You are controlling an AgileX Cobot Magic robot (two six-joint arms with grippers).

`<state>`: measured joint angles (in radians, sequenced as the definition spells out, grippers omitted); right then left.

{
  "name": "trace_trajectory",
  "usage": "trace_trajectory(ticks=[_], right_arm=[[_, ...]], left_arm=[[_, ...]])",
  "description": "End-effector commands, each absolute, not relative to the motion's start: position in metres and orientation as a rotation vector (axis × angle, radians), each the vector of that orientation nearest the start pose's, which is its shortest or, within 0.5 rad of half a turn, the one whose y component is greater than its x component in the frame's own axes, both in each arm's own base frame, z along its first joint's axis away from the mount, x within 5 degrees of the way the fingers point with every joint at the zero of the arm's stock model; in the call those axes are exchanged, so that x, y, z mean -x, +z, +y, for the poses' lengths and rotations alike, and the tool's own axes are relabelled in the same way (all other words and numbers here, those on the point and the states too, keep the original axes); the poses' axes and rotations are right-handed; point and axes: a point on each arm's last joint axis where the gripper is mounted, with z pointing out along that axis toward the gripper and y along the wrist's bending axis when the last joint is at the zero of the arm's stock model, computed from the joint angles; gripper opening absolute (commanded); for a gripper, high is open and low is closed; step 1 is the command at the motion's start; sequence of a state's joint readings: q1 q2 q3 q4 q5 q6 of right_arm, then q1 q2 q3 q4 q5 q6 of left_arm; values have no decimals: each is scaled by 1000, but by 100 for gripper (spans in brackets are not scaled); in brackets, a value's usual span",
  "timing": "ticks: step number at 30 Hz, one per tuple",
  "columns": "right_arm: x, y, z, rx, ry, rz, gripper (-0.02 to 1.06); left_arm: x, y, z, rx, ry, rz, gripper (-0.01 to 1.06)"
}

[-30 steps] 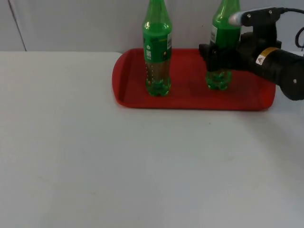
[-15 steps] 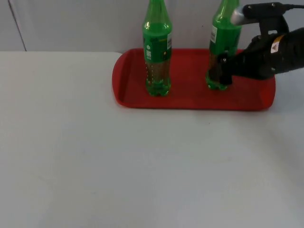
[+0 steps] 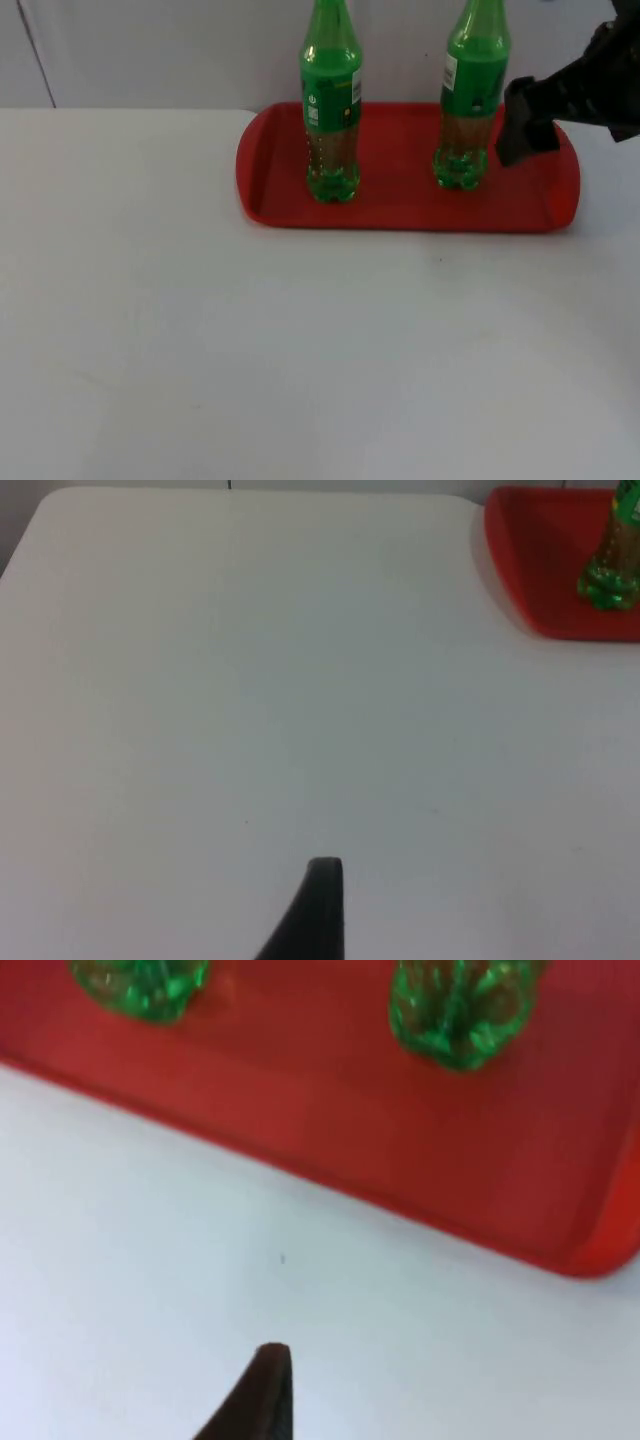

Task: Place the bottle upright on the tray.

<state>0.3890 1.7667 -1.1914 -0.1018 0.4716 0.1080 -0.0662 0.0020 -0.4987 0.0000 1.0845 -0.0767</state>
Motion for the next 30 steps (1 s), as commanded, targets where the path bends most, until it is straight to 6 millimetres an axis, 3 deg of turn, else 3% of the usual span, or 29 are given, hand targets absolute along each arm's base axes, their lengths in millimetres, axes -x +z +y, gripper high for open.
trace_trajectory(ticks=[1, 9, 15, 22, 30], right_arm=[[-340, 233, 138, 494, 94, 2502, 105], [-305, 262, 133, 551, 211, 2465, 105], [-281, 269, 124, 560, 228, 2442, 105], [-242, 279, 107, 567, 229, 2395, 105], [-192, 303, 86, 546, 247, 2261, 105]], left_arm=[[5, 275, -1, 7, -107, 2065, 85], [5, 275, -1, 7, -107, 2065, 85], [5, 275, -1, 7, -107, 2065, 85], [5, 275, -1, 7, -107, 2065, 85], [5, 275, -1, 7, -107, 2065, 85]])
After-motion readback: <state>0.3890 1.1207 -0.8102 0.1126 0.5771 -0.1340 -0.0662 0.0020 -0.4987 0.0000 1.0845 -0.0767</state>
